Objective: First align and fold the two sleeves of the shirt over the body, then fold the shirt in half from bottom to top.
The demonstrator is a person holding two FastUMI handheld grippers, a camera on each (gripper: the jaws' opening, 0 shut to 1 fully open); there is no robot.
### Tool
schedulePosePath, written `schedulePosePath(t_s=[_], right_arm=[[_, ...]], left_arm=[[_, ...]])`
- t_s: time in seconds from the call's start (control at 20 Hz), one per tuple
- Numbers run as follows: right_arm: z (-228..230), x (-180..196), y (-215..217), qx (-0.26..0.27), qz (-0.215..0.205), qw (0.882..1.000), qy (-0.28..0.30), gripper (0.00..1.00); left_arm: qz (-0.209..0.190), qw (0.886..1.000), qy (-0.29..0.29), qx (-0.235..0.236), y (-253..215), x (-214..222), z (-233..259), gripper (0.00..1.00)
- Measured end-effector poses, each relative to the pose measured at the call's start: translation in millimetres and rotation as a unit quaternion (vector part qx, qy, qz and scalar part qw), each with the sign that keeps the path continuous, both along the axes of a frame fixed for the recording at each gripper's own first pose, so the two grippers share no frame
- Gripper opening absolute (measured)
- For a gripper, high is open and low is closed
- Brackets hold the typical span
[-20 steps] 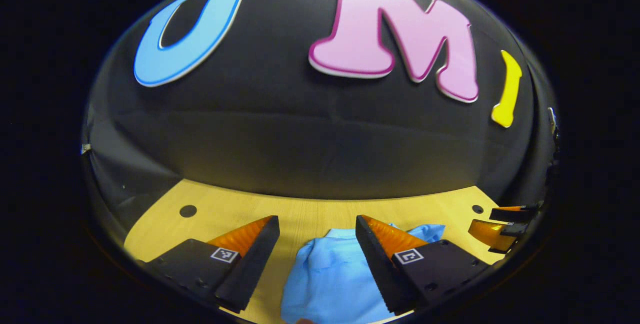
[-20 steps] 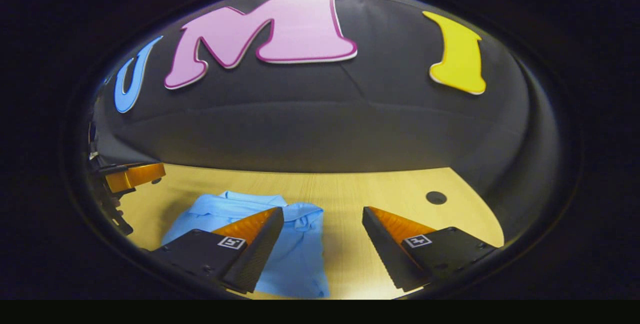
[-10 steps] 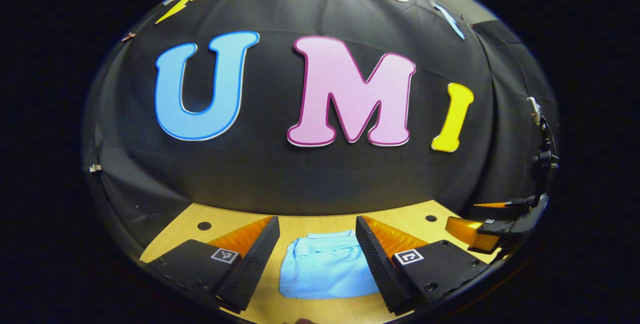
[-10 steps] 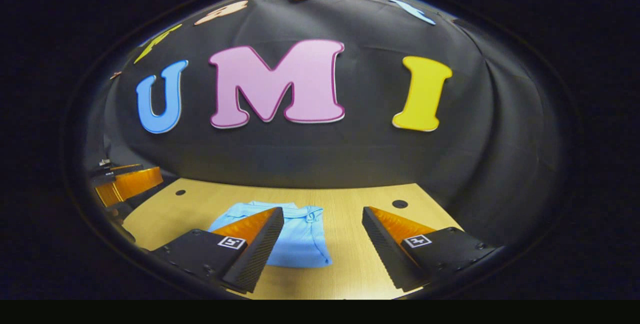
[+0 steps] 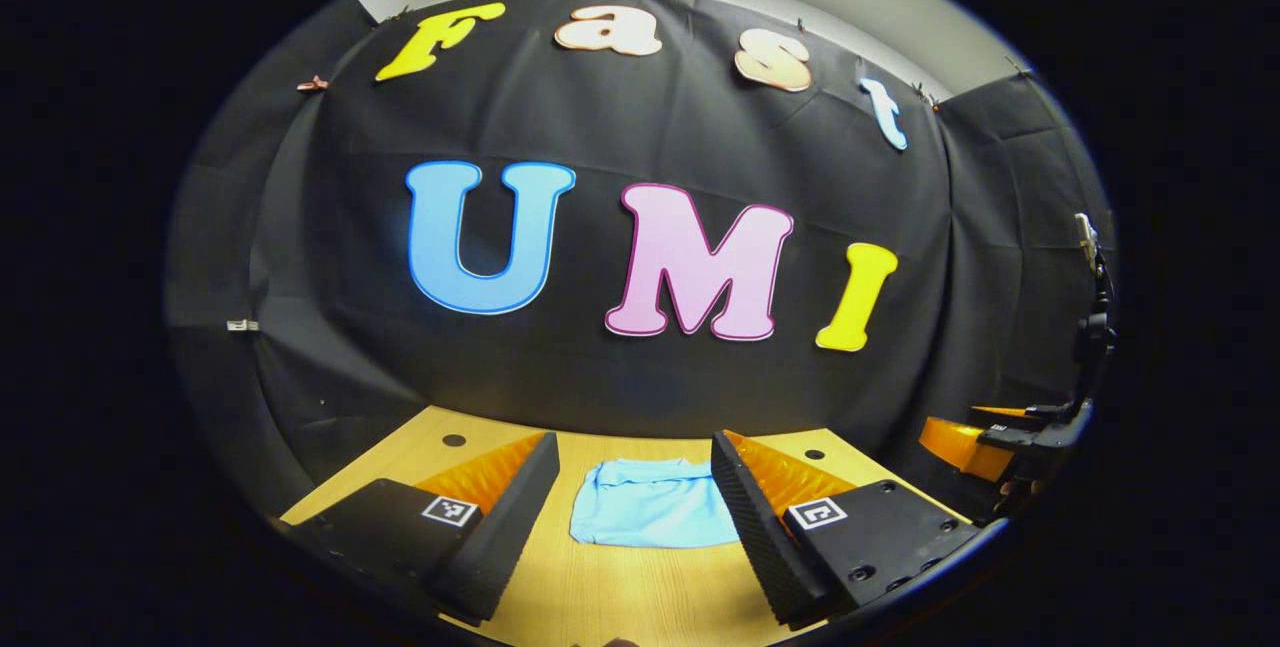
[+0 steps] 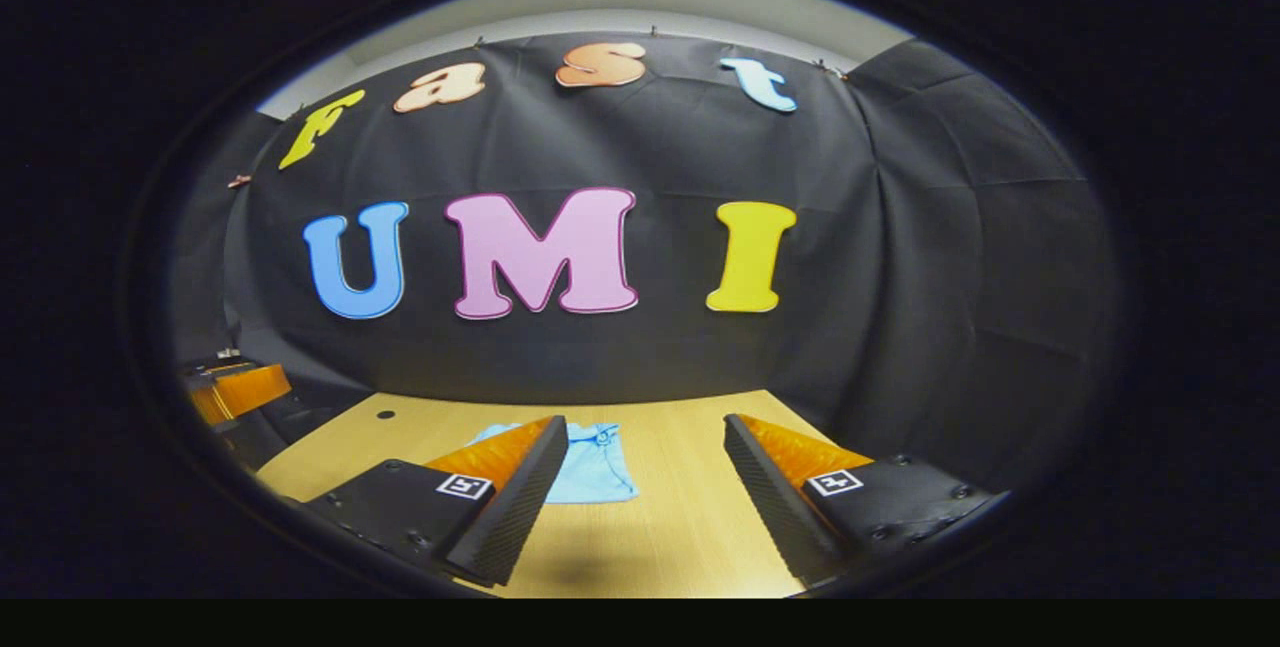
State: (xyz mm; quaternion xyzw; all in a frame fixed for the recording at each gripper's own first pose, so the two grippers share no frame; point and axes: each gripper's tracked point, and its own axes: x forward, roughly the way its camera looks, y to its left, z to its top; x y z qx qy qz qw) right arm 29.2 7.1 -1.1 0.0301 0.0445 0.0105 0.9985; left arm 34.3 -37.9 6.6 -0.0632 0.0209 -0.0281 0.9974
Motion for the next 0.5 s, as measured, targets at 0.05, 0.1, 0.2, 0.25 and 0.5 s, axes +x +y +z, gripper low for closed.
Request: schedulePosePath(t_s=[0.05, 0.1, 0.2, 0.25, 0.5], right_arm=[[3.3, -15.9, -1.1, 0.005, -0.001, 1.0, -0.004, 0.98], [6.6, -30.9, -3.1, 0.007, -0.002, 1.0, -0.009, 0.98], [14.1, -58.7, -3.5, 0.007, -0.002, 1.0, -0.019, 0.98], [16.4, -71.7, -2.0, 0.009, 0.0, 1.0, -0.021, 0.98], [15.1, -119.8, 8.5, 0.012, 0.024, 1.0, -0.012, 0.98]], left_arm=[[0.0, 1.0, -0.003, -0.005, -0.5, -17.6, 0.5, 0.97], [-0.001, 1.0, -0.007, -0.012, -2.0, -32.7, -0.5, 0.97], [-0.01, 1.0, -0.008, -0.013, -10.1, -62.4, -6.1, 0.97], [-0.008, 1.0, -0.008, -0.009, -10.2, -74.9, -8.1, 0.97], [-0.01, 1.0, -0.019, -0.02, -15.0, -126.2, -3.9, 0.97]])
